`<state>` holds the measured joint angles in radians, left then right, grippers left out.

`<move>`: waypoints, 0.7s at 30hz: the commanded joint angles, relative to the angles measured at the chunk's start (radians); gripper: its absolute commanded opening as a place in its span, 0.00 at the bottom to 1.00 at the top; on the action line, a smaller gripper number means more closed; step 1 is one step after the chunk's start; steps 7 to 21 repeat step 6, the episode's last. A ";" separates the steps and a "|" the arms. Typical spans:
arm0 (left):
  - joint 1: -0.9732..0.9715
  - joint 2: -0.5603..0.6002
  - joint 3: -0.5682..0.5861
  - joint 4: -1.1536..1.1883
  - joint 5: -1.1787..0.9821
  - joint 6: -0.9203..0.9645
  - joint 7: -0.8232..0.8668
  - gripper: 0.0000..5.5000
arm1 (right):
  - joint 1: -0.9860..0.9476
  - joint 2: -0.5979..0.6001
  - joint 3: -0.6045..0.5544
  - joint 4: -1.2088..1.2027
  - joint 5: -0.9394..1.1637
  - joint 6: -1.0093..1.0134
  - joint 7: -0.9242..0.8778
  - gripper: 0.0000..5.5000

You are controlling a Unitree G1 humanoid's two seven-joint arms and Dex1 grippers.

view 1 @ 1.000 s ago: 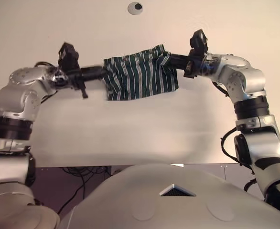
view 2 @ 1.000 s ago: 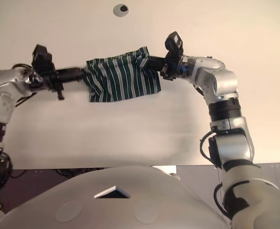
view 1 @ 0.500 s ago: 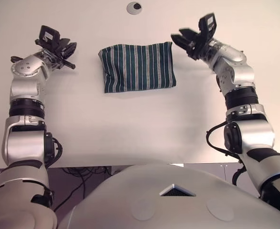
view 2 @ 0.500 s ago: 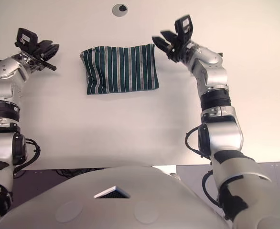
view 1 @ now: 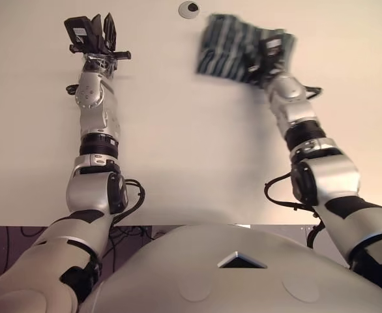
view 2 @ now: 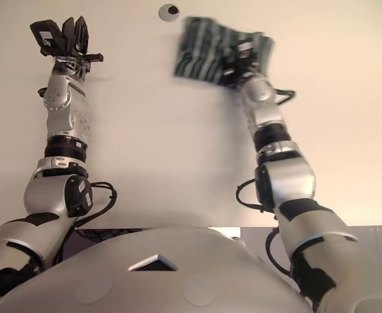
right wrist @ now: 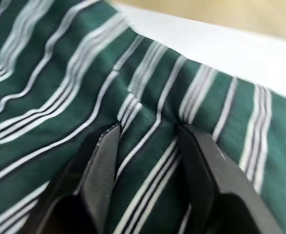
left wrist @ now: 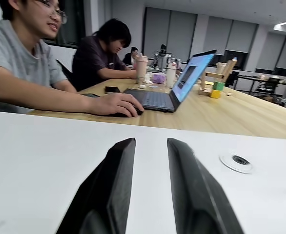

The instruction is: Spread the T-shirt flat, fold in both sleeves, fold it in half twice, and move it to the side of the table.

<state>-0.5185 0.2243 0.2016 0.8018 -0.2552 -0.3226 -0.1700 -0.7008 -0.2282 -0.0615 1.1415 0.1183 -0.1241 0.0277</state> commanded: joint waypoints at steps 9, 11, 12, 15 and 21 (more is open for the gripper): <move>0.030 -0.099 -0.023 -0.198 0.079 -0.029 0.114 0.21 | 0.078 0.145 0.134 -0.273 -0.092 -0.459 0.219 0.38; 0.030 -0.099 -0.023 -0.198 0.079 -0.029 0.114 0.21 | 0.078 0.145 0.134 -0.273 -0.092 -0.459 0.219 0.38; 0.030 -0.099 -0.023 -0.198 0.079 -0.029 0.114 0.21 | 0.078 0.145 0.134 -0.273 -0.092 -0.459 0.219 0.38; 0.030 -0.099 -0.023 -0.198 0.079 -0.029 0.114 0.21 | 0.078 0.145 0.134 -0.273 -0.092 -0.459 0.219 0.38; 0.030 -0.099 -0.023 -0.198 0.079 -0.029 0.114 0.21 | 0.078 0.145 0.134 -0.273 -0.092 -0.459 0.219 0.38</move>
